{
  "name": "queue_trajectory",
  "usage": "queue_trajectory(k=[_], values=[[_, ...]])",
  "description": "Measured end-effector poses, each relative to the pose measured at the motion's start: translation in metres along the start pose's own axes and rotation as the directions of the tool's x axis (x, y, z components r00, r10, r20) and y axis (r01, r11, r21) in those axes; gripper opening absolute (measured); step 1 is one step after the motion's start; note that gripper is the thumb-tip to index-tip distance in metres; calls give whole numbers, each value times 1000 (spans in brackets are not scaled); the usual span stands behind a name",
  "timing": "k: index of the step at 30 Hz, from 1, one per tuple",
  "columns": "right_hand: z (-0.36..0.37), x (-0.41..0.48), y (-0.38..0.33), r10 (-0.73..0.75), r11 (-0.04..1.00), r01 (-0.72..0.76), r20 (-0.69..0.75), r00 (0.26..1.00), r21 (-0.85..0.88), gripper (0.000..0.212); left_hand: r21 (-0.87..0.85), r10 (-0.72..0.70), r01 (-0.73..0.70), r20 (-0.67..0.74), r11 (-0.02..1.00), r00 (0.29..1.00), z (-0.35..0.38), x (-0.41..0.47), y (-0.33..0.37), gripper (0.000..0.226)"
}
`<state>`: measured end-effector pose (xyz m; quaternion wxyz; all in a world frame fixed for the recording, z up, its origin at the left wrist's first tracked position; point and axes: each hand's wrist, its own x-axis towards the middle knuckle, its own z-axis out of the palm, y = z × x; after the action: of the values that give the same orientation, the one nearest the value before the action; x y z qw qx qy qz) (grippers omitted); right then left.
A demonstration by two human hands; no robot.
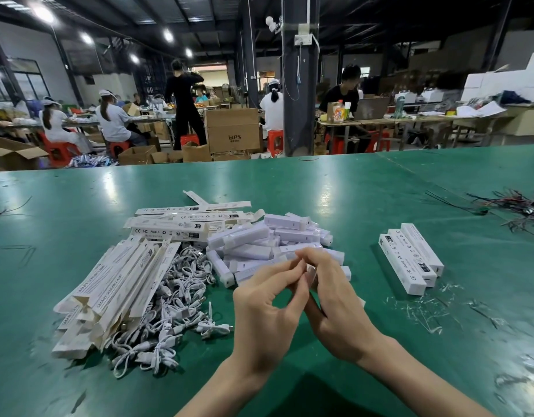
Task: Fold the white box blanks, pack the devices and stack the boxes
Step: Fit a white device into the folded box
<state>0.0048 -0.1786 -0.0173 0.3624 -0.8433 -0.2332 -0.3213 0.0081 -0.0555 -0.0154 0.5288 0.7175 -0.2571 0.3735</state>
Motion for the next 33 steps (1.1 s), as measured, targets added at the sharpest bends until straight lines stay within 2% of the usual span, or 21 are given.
queue_trajectory(k=[3, 8, 12, 15, 19, 20, 22, 24, 26, 27, 29, 31, 33], values=[[1, 0, 1, -17, 999, 17, 3, 1000, -30, 35, 99, 113, -117, 41, 988, 993, 1, -3, -3, 19], [0, 0, 4, -6, 999, 6, 0, 1000, -35, 44, 174, 174, -192, 114, 966, 978, 6, -9, -7, 25], [-2, 1, 5, -30, 999, 30, -16, 999, -27, 51, 155, 167, -185, 122, 970, 978, 10, -13, -7, 29], [-2, 3, 6, -83, 997, 83, 21, 996, 7, 61, 144, 133, -143, 74, 979, 988, 10, -11, -9, 28], [2, 5, 9, -98, 983, 86, 66, 993, 160, 73, 43, 107, -107, -10, 993, 994, 7, -4, -10, 28], [3, 5, 11, -75, 983, 65, 52, 996, 172, 73, -10, 69, -69, -24, 998, 997, 5, -1, -12, 26], [6, 4, 16, -4, 996, 3, 17, 1000, 94, 62, -199, -130, 120, -39, 973, 991, 0, 6, -15, 23], [5, 4, 23, 87, 993, -84, 38, 995, -78, 43, -394, -380, 341, -22, 854, 925, -4, 12, -21, 22], [5, 4, 31, 164, 965, -137, 105, 981, -222, 30, -464, -492, 446, 24, 765, 870, -5, 16, -29, 21], [5, 5, 33, 191, 954, -154, 124, 974, -257, 26, -442, -498, 469, 57, 765, 865, -4, 16, -32, 20], [3, 7, 39, 254, 936, -224, 83, 964, -270, 25, -270, -440, 450, 100, 851, 892, -4, 16, -40, 22], [-5, 14, 51, 299, 906, -307, -73, 951, -292, 25, 83, -342, 335, 98, 939, 935, -6, 16, -55, 25], [-19, 21, 69, 332, 842, -390, -213, 919, -372, 22, 455, -285, 191, 147, 870, 947, -9, 16, -68, 27]])
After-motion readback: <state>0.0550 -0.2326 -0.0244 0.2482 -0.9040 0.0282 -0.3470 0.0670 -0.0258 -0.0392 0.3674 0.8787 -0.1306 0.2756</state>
